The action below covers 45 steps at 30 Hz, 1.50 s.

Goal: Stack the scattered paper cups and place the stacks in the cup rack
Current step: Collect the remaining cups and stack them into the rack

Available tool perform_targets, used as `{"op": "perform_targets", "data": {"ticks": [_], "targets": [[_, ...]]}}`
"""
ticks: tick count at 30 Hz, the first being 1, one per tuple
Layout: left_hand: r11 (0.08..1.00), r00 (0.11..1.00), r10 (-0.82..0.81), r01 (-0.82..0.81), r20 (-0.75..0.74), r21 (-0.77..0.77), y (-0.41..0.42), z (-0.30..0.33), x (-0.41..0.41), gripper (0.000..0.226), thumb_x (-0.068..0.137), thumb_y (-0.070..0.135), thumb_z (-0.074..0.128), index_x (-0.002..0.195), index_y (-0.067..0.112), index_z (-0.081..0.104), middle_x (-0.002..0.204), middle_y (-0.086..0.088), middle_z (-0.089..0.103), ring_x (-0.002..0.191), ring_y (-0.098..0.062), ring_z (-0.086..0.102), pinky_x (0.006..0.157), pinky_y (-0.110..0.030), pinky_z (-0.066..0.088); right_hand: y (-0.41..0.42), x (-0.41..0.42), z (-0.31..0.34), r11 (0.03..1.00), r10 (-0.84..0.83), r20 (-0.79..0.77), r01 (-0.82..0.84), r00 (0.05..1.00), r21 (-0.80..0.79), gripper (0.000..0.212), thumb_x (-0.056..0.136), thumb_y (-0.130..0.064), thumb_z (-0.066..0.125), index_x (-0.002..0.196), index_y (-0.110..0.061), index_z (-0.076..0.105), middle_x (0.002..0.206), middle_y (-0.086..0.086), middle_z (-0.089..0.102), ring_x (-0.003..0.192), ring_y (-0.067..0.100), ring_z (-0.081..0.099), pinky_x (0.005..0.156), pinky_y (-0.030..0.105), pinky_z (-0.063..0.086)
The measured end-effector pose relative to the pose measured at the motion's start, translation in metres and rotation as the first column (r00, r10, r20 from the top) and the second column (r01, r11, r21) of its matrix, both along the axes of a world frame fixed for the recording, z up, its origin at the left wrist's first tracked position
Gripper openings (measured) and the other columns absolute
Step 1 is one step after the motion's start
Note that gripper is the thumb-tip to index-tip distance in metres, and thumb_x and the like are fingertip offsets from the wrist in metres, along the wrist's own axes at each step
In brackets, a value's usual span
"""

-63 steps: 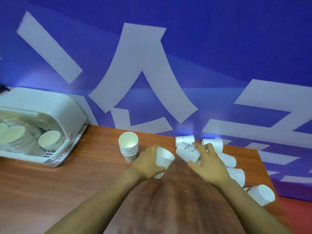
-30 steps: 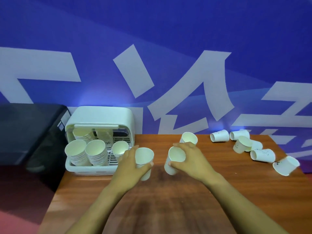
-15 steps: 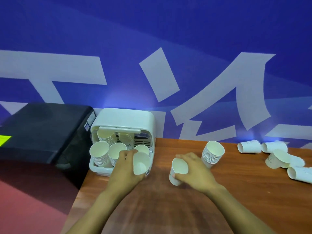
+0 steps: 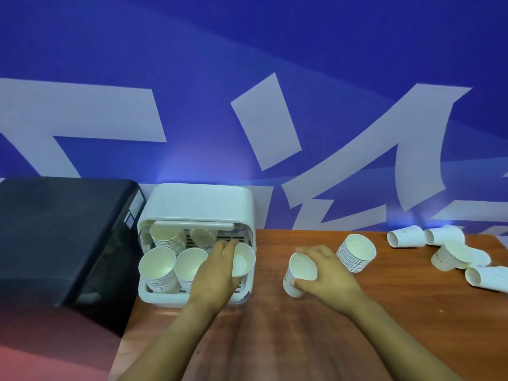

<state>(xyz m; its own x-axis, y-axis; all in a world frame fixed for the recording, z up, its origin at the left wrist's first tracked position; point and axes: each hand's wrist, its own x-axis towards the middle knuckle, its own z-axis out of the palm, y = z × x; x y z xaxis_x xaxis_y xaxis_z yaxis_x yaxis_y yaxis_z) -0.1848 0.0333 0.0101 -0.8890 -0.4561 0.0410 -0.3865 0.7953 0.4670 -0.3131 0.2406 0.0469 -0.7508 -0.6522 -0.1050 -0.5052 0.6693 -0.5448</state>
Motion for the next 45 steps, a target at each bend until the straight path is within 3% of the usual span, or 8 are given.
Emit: {"op": "perform_targets", "data": {"ticks": [10,15,21,29,36,38,42,45], "targets": [[0.998,0.994,0.043,-0.047,-0.096,-0.041,-0.007,-0.011,-0.004,0.073,0.066,0.01,0.073,0.133,0.014,0.045,0.125,-0.007,0.049,0.104,-0.031,0.056,0.071,-0.04,0.051,0.0,0.0,-0.013,1.0,-0.015,-0.013,0.015,1.0,0.005,0.067,0.072,-0.044,0.074,0.133,-0.031,0.048,0.124,-0.011,0.045,0.116,0.012,0.044,0.097,0.027,0.04],[0.997,0.993,0.03,-0.038,-0.115,-0.072,-0.011,-0.01,-0.011,0.068,0.062,0.018,0.081,0.123,0.013,0.05,0.108,-0.008,0.055,0.088,-0.032,0.06,0.06,-0.04,0.051,0.002,0.002,-0.017,1.0,-0.018,-0.009,0.018,1.0,-0.014,0.067,0.072,-0.043,0.075,0.132,-0.031,0.049,0.125,-0.011,0.046,0.115,0.012,0.044,0.096,0.029,0.042],[0.963,0.999,0.008,-0.022,-0.05,-0.267,-0.013,-0.017,-0.006,0.081,0.035,0.013,0.089,0.106,0.014,0.049,0.09,-0.007,0.059,0.065,-0.029,0.059,0.05,-0.034,0.044,0.008,0.001,-0.022,0.999,-0.031,0.006,0.031,1.0,-0.019,0.069,0.071,-0.042,0.076,0.133,-0.031,0.049,0.124,-0.01,0.046,0.115,0.015,0.045,0.098,0.032,0.042],[0.946,0.998,-0.036,0.019,-0.046,-0.324,-0.008,-0.017,-0.001,0.084,0.036,0.026,0.085,0.11,0.021,0.046,0.091,0.001,0.061,0.07,-0.025,0.062,0.058,-0.034,0.046,0.012,0.001,-0.024,0.999,-0.033,0.017,0.033,0.999,-0.024,0.067,0.072,-0.041,0.076,0.133,-0.031,0.049,0.122,-0.011,0.046,0.114,0.011,0.045,0.096,0.029,0.042],[0.938,0.976,-0.076,0.001,-0.204,-0.345,-0.012,-0.014,0.0,0.081,0.044,0.004,0.077,0.116,0.023,0.045,0.114,-0.004,0.06,0.094,-0.027,0.057,0.075,-0.037,0.042,0.012,0.002,-0.025,0.999,-0.031,0.023,0.032,0.999,-0.027,0.066,0.072,-0.041,0.076,0.132,-0.031,0.049,0.121,-0.013,0.044,0.114,0.009,0.044,0.096,0.027,0.041],[0.933,0.978,-0.078,0.004,-0.192,-0.359,-0.015,-0.018,-0.005,0.081,0.042,0.002,0.077,0.114,0.022,0.046,0.113,-0.004,0.06,0.095,-0.025,0.055,0.077,-0.034,0.037,0.012,0.002,-0.024,0.999,-0.03,0.021,0.031,0.999,-0.023,0.066,0.073,-0.041,0.075,0.132,-0.032,0.049,0.122,-0.014,0.044,0.114,0.009,0.044,0.096,0.026,0.041],[0.928,0.988,-0.107,0.06,-0.11,-0.367,-0.017,-0.028,-0.012,0.079,0.042,-0.004,0.075,0.111,0.021,0.046,0.109,-0.003,0.06,0.09,-0.027,0.061,0.073,-0.035,0.048,0.015,0.0,-0.023,0.999,-0.035,0.015,0.035,0.999,-0.022,0.066,0.072,-0.039,0.076,0.132,-0.031,0.05,0.121,-0.014,0.044,0.112,0.007,0.045,0.094,0.022,0.039],[0.925,0.996,-0.091,0.084,-0.002,-0.371,-0.02,-0.039,-0.014,0.077,0.043,0.006,0.081,0.111,0.023,0.048,0.104,0.001,0.062,0.083,-0.023,0.063,0.076,-0.036,0.045,0.018,-0.002,-0.022,0.999,-0.038,0.002,0.038,0.999,-0.006,0.065,0.073,-0.039,0.076,0.131,-0.03,0.05,0.121,-0.014,0.044,0.11,0.006,0.044,0.09,0.02,0.036]]}}
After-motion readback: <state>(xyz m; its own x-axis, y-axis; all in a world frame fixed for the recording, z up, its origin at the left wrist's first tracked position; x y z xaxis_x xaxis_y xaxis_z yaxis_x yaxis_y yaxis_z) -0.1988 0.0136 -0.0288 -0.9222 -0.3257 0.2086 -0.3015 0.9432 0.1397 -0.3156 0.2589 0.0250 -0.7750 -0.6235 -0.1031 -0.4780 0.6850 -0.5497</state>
